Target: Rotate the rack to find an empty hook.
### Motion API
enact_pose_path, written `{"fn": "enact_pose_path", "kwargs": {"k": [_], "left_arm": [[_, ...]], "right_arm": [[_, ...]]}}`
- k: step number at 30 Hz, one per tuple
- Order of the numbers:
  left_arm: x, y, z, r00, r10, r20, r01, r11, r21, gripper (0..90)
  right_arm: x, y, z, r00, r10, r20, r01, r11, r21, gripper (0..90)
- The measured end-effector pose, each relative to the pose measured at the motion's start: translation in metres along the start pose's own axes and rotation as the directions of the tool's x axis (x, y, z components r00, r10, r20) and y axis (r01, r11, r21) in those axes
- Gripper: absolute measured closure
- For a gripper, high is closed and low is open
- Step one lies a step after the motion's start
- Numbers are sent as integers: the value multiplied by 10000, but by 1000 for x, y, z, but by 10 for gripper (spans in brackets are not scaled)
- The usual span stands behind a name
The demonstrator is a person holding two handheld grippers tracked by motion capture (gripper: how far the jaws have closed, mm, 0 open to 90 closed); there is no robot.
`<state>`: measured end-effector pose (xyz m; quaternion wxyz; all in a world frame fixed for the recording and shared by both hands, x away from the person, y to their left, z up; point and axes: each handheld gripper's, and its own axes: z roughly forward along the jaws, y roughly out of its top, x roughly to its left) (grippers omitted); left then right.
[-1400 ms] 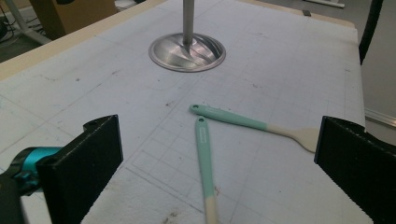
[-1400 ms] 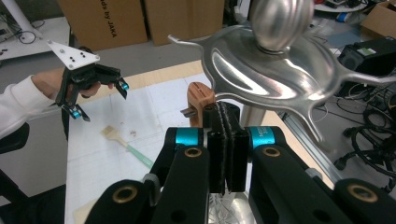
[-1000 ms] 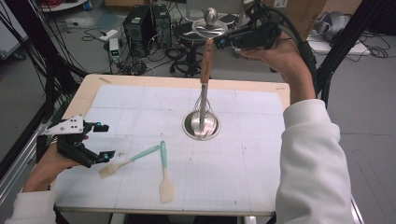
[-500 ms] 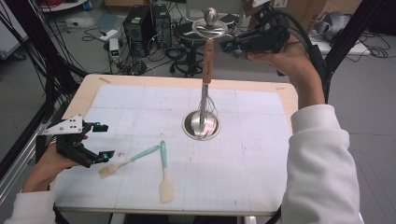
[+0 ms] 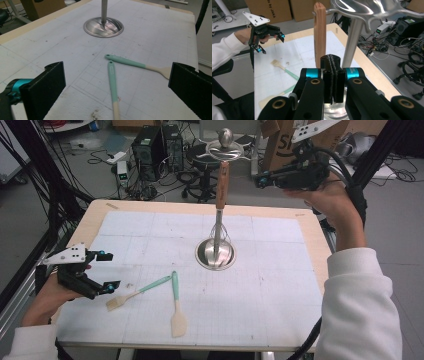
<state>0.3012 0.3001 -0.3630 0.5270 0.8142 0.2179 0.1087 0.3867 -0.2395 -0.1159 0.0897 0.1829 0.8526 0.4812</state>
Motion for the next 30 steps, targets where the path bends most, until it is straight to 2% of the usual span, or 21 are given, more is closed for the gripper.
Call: {"fn": "enact_pose_path", "kwargs": {"k": [8,15,20,30], "left_arm": [[1,0,0,10000,-4,54,4,10000,-26,17],[2,0,-1,9999,2,105,-2,10000,-38,17],[2,0,-1,10000,-24,91,24,10000,-58,17],[3,-1,-1,9999,4,112,-4,10000,-23,17]], "right_arm": [[-8,-7,-13,9994,232,251,-231,9997,-22,890],[-18,-3,-18,9986,236,474,-241,9996,118,890],[-25,2,-18,9987,291,428,-292,9996,0,890],[-40,13,-11,9975,355,603,-366,9992,163,890]]}}
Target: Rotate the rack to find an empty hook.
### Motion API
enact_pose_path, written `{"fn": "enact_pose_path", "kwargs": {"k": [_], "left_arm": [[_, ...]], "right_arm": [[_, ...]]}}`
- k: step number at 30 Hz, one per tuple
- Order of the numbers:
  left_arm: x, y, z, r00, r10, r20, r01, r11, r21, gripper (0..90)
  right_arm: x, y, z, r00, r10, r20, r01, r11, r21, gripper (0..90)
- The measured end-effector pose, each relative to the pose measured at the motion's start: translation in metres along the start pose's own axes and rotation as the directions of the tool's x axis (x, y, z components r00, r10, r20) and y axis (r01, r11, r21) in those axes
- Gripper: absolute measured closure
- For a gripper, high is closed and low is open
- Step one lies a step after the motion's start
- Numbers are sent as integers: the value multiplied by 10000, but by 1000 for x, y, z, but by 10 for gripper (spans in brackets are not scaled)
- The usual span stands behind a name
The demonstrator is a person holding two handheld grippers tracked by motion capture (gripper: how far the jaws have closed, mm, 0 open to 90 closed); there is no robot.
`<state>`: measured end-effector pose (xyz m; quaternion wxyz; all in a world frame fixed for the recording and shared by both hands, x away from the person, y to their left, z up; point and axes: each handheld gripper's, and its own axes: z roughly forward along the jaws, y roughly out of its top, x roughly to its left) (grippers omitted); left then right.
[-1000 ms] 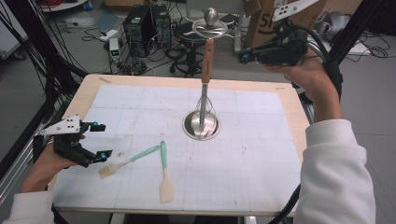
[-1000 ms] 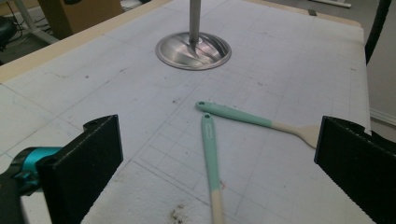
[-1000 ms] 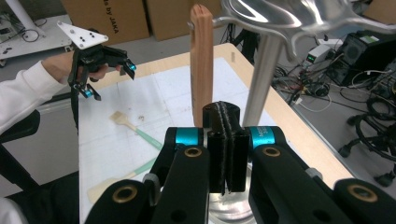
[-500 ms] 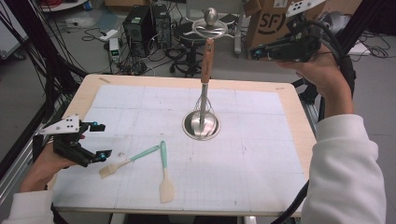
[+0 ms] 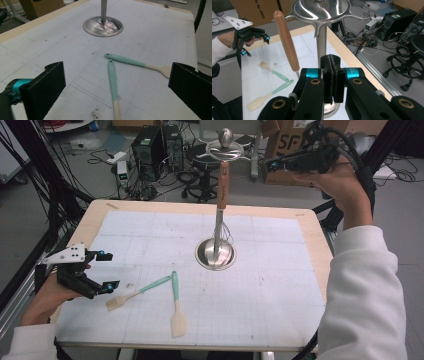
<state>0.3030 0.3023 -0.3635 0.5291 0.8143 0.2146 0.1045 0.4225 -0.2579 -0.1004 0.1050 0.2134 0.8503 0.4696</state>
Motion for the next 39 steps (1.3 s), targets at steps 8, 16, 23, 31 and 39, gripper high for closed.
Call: {"fn": "enact_pose_path", "kwargs": {"k": [8,16,23,31,39], "left_arm": [[0,-1,-1,10000,-71,-22,71,10000,-23,17],[0,-1,-2,10000,-68,-34,67,10000,-55,17],[1,-2,-2,10000,-83,-39,83,9999,-79,17],[-1,-1,-1,10000,-46,76,46,9999,-99,17],[-2,-1,0,9999,-5,114,6,10000,-69,17]], "right_arm": [[-4,11,10,9999,-105,9,105,9999,-33,890],[2,17,22,9990,-376,-228,375,9993,-39,890],[14,20,27,9981,-449,-411,447,9990,-54,890],[33,28,38,9952,-770,-610,768,9970,-55,890],[43,33,50,9933,-820,-811,802,9965,-251,890]]}}
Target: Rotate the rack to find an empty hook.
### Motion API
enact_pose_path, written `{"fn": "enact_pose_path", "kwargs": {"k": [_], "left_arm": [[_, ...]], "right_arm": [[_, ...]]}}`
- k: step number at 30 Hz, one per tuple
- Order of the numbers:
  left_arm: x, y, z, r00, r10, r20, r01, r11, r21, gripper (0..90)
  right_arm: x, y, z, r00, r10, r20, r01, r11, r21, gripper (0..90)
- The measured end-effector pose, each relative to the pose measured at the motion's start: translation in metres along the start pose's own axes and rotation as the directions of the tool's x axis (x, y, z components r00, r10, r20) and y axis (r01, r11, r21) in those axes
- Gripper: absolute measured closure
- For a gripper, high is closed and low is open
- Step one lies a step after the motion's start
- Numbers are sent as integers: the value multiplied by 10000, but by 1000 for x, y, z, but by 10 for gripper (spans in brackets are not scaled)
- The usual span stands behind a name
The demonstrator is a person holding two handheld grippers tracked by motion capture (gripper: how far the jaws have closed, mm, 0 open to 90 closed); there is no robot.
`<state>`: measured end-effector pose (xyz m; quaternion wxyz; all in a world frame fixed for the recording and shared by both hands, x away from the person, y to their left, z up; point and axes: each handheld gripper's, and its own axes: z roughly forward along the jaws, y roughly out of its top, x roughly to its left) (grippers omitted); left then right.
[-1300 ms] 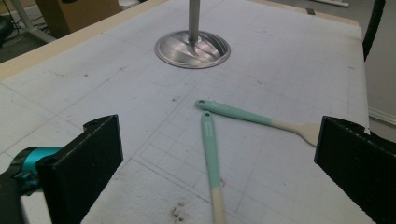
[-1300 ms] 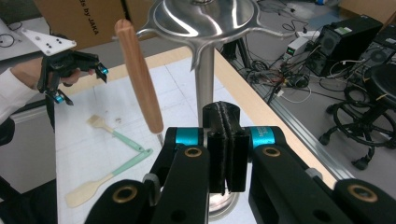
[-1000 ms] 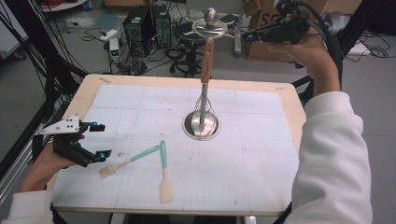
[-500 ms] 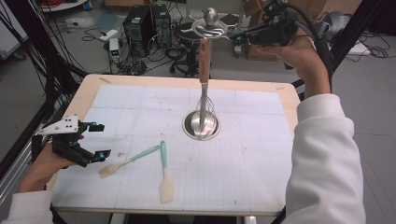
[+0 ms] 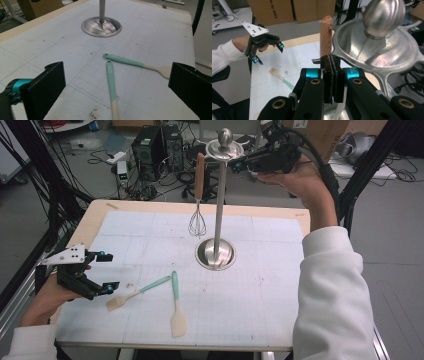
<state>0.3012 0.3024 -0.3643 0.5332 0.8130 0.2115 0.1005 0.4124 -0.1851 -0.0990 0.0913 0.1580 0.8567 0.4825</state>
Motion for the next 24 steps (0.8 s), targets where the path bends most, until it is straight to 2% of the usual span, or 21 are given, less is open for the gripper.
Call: {"fn": "enact_pose_path", "kwargs": {"k": [4,11,19,24], "left_arm": [[0,0,-1,10000,-20,-39,20,10000,-27,17],[1,0,-1,10000,-5,10,5,10000,-82,17],[0,0,-1,10000,-6,-53,6,10000,-12,17],[0,0,-1,10000,8,-46,-8,10000,-20,17]], "right_arm": [[-1,0,0,10000,-15,-39,15,10000,-8,888],[2,-6,-3,10000,32,-75,-32,10000,27,826],[13,-22,-12,9998,-142,-119,144,9998,158,728],[18,-38,-21,9999,-129,44,128,9998,166,668]]}}
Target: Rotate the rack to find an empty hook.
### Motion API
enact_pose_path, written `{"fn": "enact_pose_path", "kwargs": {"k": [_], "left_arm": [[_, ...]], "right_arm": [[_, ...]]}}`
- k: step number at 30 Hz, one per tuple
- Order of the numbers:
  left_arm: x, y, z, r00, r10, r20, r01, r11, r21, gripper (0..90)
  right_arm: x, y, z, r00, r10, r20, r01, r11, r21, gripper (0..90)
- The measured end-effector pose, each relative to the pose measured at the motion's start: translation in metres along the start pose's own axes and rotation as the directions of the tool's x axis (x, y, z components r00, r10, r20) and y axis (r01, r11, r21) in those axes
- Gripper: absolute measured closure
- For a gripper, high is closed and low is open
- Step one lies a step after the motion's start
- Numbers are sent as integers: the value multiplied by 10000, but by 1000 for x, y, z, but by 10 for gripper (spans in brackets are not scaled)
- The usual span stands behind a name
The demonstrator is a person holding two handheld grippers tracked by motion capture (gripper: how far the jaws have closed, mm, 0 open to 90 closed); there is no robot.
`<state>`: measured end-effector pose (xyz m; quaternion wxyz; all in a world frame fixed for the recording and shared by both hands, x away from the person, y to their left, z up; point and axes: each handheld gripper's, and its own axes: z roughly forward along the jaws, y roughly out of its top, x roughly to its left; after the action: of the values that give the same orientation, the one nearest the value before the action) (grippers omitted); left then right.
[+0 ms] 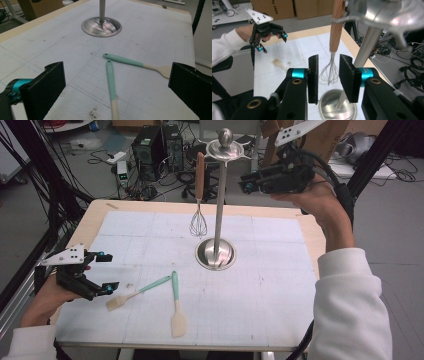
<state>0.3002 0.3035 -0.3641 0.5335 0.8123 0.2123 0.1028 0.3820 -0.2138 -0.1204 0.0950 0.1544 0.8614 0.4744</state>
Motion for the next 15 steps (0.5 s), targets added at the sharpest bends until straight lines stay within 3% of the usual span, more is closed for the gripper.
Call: {"fn": "enact_pose_path", "kwargs": {"k": [4,7,12,15], "left_arm": [[0,0,0,10000,34,-5,-34,10000,33,17],[1,0,1,10000,-4,-22,5,10000,33,17],[1,0,1,10000,-50,-57,50,10000,42,17],[1,0,0,10000,-34,-33,35,10000,50,17]], "right_arm": [[5,-14,-6,9998,28,185,-32,9997,228,588],[8,-24,-10,9992,119,376,-130,9995,291,468],[10,-43,-18,9962,320,810,-359,9982,472,112],[11,-55,-23,9961,394,794,-421,9986,332,3]]}}
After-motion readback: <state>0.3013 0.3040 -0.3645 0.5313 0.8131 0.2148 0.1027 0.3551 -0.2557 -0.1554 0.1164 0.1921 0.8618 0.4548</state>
